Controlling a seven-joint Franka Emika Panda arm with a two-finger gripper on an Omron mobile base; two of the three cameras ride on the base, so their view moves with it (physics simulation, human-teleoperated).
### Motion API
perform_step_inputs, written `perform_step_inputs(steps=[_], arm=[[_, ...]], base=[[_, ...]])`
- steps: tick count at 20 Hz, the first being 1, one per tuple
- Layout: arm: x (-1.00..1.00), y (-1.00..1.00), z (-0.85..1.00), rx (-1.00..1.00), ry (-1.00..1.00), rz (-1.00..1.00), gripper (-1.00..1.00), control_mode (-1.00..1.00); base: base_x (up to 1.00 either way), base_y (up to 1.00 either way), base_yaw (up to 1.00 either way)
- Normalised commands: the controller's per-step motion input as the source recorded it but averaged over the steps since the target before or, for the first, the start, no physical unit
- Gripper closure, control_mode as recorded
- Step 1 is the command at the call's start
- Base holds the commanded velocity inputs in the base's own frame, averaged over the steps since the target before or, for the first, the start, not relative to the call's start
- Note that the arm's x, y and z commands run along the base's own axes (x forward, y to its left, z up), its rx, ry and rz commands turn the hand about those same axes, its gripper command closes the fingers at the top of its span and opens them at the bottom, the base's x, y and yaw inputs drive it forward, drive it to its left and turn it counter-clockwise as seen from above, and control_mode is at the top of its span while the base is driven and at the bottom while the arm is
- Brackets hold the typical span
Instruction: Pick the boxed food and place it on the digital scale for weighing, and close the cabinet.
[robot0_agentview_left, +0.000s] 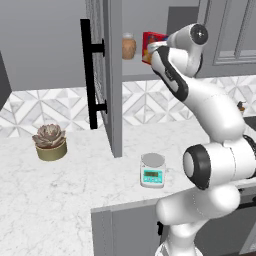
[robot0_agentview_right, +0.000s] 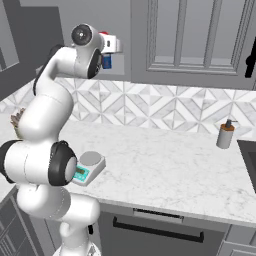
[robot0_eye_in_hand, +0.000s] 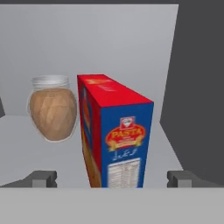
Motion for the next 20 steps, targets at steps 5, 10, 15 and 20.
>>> perform_step_inputs(steps=[5, 10, 15, 20], arm=[[0.20, 0.00, 0.00, 0.00, 0.00, 0.00, -1.00, -1.00], [0.15, 0.01, -0.03, 0.00, 0.00, 0.00, -1.00, -1.00], [0.23, 0.23, -0.19, 0.00, 0.00, 0.00, -1.00, -1.00], [0.23, 0.13, -0.15, 0.00, 0.00, 0.00, 1.00, -1.00]], base=[[0.00, 0.00, 0.00], [0.00, 0.00, 0.00], [0.00, 0.00, 0.00], [0.00, 0.00, 0.00]])
